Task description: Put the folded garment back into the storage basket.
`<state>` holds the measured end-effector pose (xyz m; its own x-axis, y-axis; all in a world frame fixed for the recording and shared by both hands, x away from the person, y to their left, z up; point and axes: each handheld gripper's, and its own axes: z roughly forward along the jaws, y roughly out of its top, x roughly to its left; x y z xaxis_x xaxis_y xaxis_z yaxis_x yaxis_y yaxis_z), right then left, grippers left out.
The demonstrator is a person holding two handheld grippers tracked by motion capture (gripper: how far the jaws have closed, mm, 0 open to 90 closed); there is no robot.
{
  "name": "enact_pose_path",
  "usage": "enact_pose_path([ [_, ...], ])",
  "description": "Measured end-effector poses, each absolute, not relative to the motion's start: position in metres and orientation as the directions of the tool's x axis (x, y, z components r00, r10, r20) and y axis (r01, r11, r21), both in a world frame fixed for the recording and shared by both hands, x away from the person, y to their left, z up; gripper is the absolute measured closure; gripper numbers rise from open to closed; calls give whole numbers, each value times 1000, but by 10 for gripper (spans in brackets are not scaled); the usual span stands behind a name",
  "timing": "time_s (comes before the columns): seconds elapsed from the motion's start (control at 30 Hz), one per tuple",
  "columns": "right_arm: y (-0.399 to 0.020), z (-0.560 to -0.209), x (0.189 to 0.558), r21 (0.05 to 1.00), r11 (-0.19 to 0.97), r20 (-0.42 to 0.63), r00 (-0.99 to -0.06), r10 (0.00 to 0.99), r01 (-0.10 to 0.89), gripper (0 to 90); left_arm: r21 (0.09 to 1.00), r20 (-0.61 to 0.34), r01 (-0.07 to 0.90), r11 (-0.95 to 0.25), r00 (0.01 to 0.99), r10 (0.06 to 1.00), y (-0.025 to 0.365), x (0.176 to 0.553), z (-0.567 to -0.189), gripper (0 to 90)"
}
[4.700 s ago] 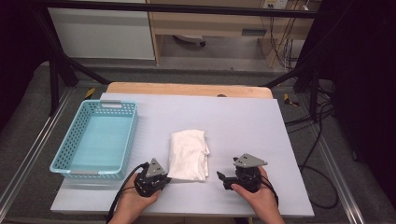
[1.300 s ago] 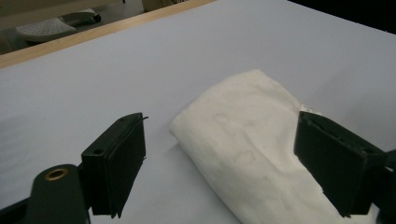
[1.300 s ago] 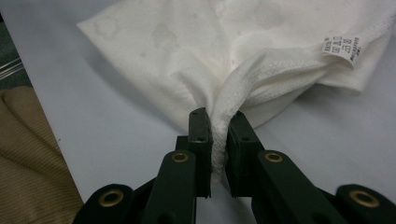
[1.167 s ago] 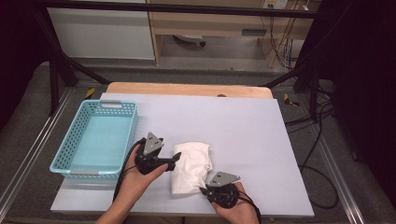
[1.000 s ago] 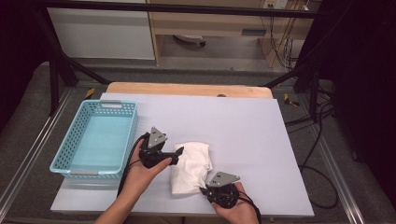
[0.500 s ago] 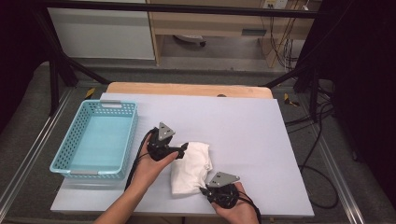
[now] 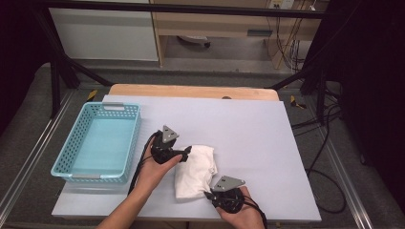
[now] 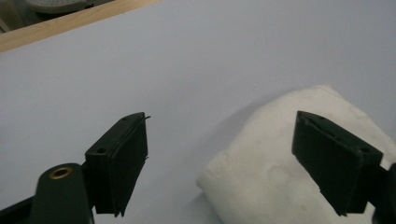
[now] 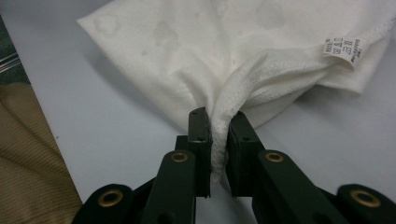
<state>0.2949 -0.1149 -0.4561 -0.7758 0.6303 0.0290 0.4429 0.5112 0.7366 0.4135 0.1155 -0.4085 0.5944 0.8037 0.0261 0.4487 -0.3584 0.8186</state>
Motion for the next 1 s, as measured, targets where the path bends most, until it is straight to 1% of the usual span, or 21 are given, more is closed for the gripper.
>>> enact_pose_path([
  [0.57, -115, -456, 294, 737, 512, 24, -775, 632, 440, 822, 804, 8, 482, -348, 577, 817, 115, 420, -418, 194],
  [1.0, -115, -456, 294, 737, 512, 26, -775, 631, 441, 821, 788, -108, 553, -272, 558, 823, 126, 424, -429, 239],
])
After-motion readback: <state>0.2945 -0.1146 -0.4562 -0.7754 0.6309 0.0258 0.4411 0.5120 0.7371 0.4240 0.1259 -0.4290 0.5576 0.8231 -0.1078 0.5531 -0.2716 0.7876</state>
